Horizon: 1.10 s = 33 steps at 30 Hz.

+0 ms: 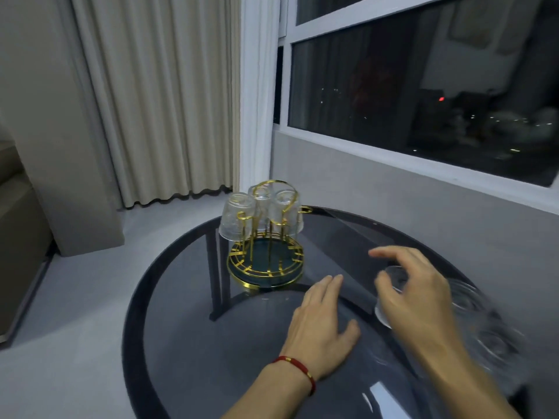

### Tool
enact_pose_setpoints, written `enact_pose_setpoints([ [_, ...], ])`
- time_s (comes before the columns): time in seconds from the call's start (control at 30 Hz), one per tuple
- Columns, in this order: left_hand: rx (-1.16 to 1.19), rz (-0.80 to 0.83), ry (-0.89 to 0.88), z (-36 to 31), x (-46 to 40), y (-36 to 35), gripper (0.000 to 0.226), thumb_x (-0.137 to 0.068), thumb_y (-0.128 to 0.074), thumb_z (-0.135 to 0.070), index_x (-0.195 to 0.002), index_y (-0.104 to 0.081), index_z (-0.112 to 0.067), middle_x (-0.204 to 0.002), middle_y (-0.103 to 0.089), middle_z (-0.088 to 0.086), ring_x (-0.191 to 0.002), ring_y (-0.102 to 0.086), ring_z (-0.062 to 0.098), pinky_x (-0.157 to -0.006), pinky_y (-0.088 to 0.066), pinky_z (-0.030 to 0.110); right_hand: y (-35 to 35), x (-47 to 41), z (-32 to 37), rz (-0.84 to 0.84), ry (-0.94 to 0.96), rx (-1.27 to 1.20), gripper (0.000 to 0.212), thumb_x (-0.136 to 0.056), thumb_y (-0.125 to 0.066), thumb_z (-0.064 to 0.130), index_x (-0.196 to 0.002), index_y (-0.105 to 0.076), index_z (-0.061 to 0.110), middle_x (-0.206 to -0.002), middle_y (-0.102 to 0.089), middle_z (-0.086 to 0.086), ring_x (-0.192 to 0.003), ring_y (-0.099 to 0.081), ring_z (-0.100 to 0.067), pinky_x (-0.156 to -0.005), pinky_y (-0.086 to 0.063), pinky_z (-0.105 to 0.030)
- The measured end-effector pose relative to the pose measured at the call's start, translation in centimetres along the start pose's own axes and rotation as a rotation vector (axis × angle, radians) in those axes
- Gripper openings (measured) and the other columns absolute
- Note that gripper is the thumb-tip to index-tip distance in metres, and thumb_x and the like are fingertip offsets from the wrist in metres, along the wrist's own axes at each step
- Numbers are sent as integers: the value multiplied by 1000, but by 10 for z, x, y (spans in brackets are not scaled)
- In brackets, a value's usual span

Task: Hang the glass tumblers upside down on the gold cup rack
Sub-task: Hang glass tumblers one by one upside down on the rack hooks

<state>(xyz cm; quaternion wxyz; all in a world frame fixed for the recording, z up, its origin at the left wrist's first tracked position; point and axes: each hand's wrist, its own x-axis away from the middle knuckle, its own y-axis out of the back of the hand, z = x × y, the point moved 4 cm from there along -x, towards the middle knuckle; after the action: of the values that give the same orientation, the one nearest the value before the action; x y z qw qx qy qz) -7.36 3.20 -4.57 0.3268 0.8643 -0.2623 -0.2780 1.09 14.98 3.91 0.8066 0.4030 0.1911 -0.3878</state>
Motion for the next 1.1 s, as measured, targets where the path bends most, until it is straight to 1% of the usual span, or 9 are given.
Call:
enact_pose_setpoints([
  [0.13, 122, 29, -16, -23, 11, -16, 78, -93, -61, -37, -159, -20, -27, -165, -24, -9, -151, -14, 5, -120, -16, 23, 41, 18, -32, -60, -57, 96, 36, -79, -67, -11, -102, -76, 16, -107, -72, 0, -103, -67, -28, -96, -50, -44],
  [0.27, 163, 36, 2, -37, 28, -36, 76, -91, -62, -36, -157, -24, -32, -163, -28, -13, -148, -19, 2, -117, -18, 21, 75, 29, -72, -7, -265, 328, 41, -81, -74, 9, -121, -73, 19, -131, -63, -10, -129, -54, -35, -120, -24, -57],
  [0.4, 168, 37, -22, -50, 37, -44, 72, -91, -60, -40, -154, -26, -38, -152, -31, -25, -141, -22, -6, -113, -20, 20, 93, 49, -110, 174, -589, 321, 98, -80, -81, 48, -160, -31, 22, -161, -36, -18, -148, -35, -39, -117, -31, -56],
  [0.5, 183, 30, -26, -56, 40, -44, 67, -93, -59, -41, -153, -28, -40, -147, -34, -27, -136, -26, -9, -112, -22, 19, 94, 61, -123, 230, -666, 171, 120, -76, -87, 46, -165, -11, 20, -166, -35, -17, -146, -43, -39, -112, -40, -53],
  [0.63, 188, 32, -32, -61, 40, -41, 67, -93, -61, -37, -153, -32, -33, -156, -39, -15, -143, -32, 4, -117, -29, 27, 105, 65, -130, 157, -641, 152, 115, -71, -92, 38, -161, -24, 21, -147, -60, -12, -129, -58, -34, -102, -50, -46],
  [0.77, 248, 68, -62, -69, 45, -39, 71, -86, -67, -43, -149, -35, -39, -147, -44, -17, -128, -46, 1, -107, -45, 36, 128, 67, -114, 107, -470, 101, 107, -59, -91, 55, -150, -36, 44, -117, -67, 15, -101, -60, -14, -85, -45, -35],
  [0.9, 388, 190, -93, -81, 49, -39, 80, -78, -76, -56, -145, -35, -50, -139, -48, -27, -122, -51, -4, -99, -52, 32, 115, 70, -83, 241, -353, -164, 96, -54, -91, 63, -136, -43, 64, -110, -77, 20, -103, -70, 8, -84, -55, -28],
  [1.03, 444, 201, -131, -79, 42, -20, 71, -75, -85, -38, -134, -47, -48, -124, -68, -24, -112, -64, -2, -92, -54, 24, 69, 68, -61, 414, -335, -360, 99, -56, -98, 49, -138, -44, 64, -118, -78, 15, -103, -78, -8, -89, -62, -36],
  [1.1, 433, 118, -76, -65, 35, -4, 67, -67, -88, -42, -125, -55, -43, -115, -72, -22, -104, -67, -4, -88, -57, 26, 50, 60, -59, 455, -367, -442, 97, -56, -97, 56, -138, -45, 64, -121, -78, 13, -108, -77, -10, -94, -60, -37],
])
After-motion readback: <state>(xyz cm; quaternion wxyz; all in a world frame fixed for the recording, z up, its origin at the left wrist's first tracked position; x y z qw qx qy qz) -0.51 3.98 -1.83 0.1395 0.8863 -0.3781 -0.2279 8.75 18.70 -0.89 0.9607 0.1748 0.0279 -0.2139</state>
